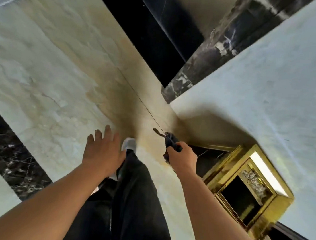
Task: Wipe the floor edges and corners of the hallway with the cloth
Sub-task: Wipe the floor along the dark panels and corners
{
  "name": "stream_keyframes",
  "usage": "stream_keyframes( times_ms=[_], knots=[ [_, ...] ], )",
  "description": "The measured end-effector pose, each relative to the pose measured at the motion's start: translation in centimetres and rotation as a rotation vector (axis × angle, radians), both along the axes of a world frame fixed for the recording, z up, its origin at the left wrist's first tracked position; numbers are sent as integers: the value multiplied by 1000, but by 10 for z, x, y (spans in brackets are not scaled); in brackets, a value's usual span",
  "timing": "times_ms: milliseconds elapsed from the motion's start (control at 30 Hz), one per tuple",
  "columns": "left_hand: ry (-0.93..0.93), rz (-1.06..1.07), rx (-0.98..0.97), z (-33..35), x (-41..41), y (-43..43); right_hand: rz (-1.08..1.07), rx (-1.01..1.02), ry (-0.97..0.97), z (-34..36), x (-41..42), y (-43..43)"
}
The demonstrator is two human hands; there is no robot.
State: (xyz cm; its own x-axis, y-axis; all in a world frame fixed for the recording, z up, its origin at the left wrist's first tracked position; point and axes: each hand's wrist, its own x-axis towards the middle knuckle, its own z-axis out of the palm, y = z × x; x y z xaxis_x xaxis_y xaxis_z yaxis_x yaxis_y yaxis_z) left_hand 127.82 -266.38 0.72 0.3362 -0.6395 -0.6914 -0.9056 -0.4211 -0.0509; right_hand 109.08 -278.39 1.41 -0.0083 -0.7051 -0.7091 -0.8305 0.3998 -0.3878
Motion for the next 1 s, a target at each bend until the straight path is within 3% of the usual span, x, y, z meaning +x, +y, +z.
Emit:
stream_keyframes(
  times_ms=[267, 467, 700, 867, 1000],
  knots=[
    [206, -81, 22, -117, 59, -181, -132, 99, 135, -88, 38, -105],
    [366, -243, 29, -285, 107, -305, -119, 183, 276, -246, 94, -169],
    [182, -547, 44, -468, 167, -308, -244, 98, 361, -420, 136, -204],
    [346, -413, -37, -545, 162, -301, -390, -112, 431, -507, 134, -202],
    [396, -468, -272, -601, 156, -347, -412, -213, 599, -576, 120, -198]
  ],
)
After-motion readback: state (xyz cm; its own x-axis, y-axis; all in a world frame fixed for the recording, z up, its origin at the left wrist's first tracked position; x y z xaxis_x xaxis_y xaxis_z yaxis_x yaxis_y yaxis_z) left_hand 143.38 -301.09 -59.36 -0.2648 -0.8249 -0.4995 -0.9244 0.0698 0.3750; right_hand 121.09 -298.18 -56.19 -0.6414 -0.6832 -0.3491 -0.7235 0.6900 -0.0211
